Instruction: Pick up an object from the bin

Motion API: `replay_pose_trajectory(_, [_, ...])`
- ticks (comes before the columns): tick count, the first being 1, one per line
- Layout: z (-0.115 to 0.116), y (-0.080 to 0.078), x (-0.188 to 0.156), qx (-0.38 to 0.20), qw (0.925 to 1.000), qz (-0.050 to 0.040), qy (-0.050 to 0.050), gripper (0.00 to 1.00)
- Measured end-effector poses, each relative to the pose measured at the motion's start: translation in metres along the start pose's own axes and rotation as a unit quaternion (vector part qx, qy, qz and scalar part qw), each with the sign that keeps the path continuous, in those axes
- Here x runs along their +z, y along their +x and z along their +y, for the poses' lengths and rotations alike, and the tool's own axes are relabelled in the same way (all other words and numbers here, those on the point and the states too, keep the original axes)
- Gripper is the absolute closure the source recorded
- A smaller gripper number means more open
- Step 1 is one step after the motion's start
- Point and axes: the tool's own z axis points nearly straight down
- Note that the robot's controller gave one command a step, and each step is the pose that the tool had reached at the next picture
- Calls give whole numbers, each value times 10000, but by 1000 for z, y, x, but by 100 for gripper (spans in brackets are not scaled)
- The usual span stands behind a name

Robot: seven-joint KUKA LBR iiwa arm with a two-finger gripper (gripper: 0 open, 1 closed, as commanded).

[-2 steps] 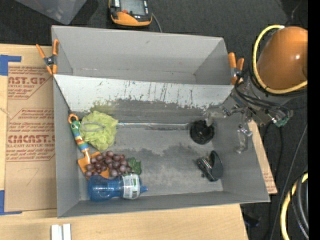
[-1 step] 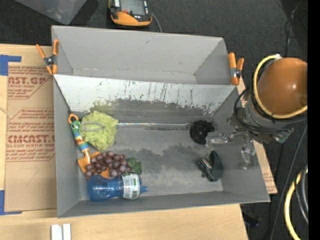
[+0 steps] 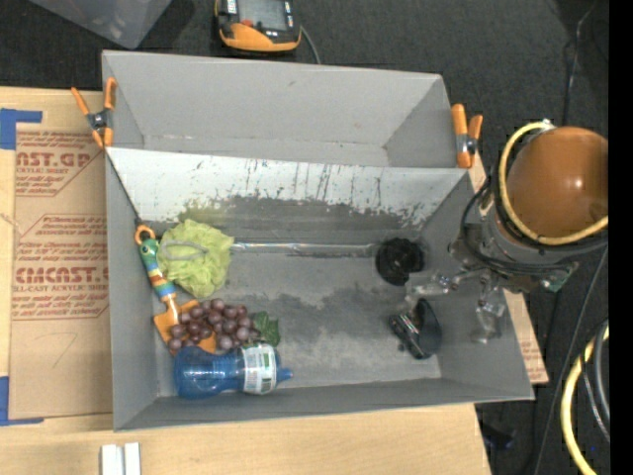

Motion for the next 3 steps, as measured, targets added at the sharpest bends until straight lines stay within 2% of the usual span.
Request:
replay_pose_trajectory(1, [-7,2,29,-2065,9784,-20,-2,0])
replay_pose_trajectory(2, [25,5,-12,-2283,9736,-18,19,0])
replay_pose_trajectory(3, [25,5,-11,-2279,9737,-20,9,100])
